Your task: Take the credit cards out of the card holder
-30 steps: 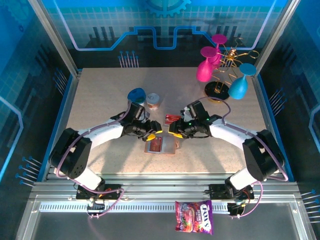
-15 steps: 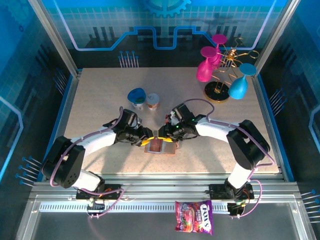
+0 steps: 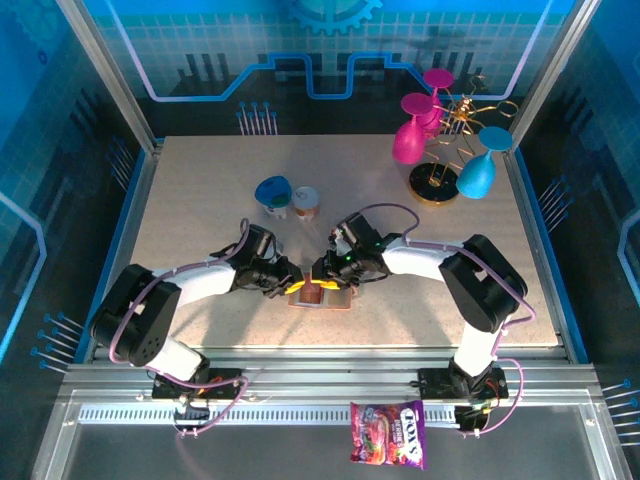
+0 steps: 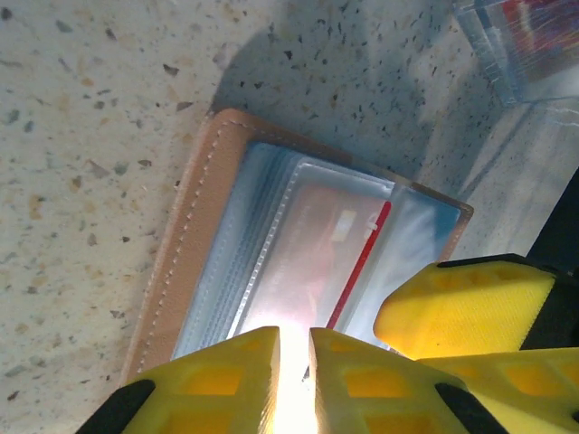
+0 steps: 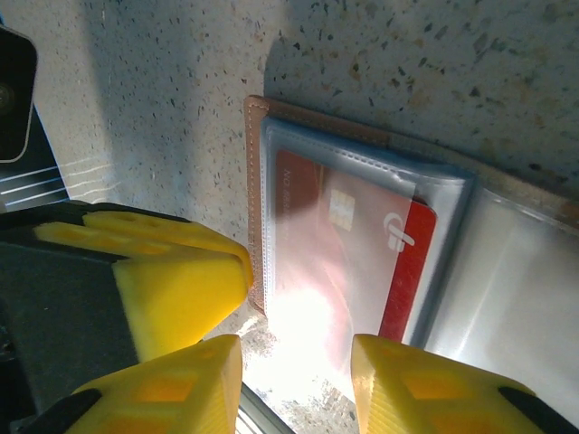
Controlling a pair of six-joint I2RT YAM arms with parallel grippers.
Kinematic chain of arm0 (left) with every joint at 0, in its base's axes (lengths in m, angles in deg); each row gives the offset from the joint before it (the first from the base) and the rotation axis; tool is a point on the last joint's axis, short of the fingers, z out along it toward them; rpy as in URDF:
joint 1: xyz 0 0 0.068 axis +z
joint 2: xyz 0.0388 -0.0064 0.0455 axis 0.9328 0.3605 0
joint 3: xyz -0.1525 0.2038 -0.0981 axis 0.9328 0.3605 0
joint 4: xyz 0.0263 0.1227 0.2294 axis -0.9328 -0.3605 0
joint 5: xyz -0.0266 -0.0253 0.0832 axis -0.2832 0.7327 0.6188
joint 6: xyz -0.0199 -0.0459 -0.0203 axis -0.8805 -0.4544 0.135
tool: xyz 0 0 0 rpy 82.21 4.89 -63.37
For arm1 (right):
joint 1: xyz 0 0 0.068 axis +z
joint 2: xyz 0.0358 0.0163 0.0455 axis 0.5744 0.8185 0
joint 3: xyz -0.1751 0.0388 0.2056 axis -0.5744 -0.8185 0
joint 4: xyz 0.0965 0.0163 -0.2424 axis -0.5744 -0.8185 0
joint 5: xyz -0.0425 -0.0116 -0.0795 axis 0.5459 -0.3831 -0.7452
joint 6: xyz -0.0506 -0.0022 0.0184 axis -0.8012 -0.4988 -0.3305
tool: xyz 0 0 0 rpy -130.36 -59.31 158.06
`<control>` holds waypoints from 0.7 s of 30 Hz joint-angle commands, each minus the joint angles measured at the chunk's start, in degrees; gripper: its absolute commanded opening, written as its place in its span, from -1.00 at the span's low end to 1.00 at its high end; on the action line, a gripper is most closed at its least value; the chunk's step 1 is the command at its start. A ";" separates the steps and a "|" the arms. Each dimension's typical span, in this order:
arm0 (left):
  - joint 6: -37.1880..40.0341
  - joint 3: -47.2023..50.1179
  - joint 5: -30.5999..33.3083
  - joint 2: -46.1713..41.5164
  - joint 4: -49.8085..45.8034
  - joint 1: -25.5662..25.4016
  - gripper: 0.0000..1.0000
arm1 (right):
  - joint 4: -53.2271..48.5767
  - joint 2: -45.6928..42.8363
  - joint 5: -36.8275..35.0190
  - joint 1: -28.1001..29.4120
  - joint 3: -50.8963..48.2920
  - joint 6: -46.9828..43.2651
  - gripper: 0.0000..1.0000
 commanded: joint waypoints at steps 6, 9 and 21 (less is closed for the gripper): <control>0.12 1.25 -1.30 1.59 2.09 0.50 -0.66 | 1.51 2.27 0.72 1.27 -0.28 1.07 -0.24; 0.20 1.33 -1.30 1.59 2.08 0.50 -0.66 | 1.58 2.38 0.55 1.28 -0.72 1.10 -0.24; 0.13 1.24 -1.09 1.42 1.81 0.52 -0.67 | -3.55 2.98 -1.49 1.27 0.61 -1.86 -0.22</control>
